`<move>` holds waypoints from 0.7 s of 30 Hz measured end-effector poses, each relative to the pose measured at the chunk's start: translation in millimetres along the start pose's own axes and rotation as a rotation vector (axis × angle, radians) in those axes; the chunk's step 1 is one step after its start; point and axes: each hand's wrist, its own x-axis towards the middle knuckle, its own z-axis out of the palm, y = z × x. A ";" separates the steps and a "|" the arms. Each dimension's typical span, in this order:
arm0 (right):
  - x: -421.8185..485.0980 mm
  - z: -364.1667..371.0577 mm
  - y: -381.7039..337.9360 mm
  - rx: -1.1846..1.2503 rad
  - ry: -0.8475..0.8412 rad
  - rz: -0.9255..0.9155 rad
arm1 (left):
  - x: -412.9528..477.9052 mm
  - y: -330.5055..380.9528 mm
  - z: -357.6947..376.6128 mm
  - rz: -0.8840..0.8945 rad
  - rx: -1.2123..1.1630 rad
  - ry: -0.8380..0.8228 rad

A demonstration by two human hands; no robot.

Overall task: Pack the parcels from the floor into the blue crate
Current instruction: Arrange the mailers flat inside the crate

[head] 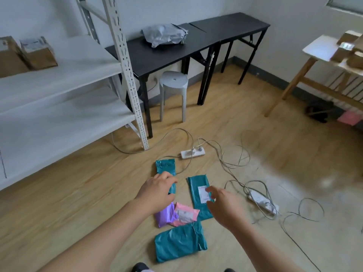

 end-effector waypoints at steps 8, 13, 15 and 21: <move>74.3 3.5 51.5 -0.144 -0.157 -0.285 | 23.4 35.7 54.0 -0.339 -0.114 0.129; 87.7 22.9 65.1 -0.196 -0.253 -0.429 | 26.9 57.0 92.1 -0.468 -0.175 0.170; 93.8 39.9 71.7 -0.202 -0.281 -0.470 | 28.0 56.4 107.3 -0.509 -0.198 0.206; 127.3 137.2 101.7 -0.222 -0.317 -0.542 | 38.4 26.8 210.3 -0.640 -0.244 0.236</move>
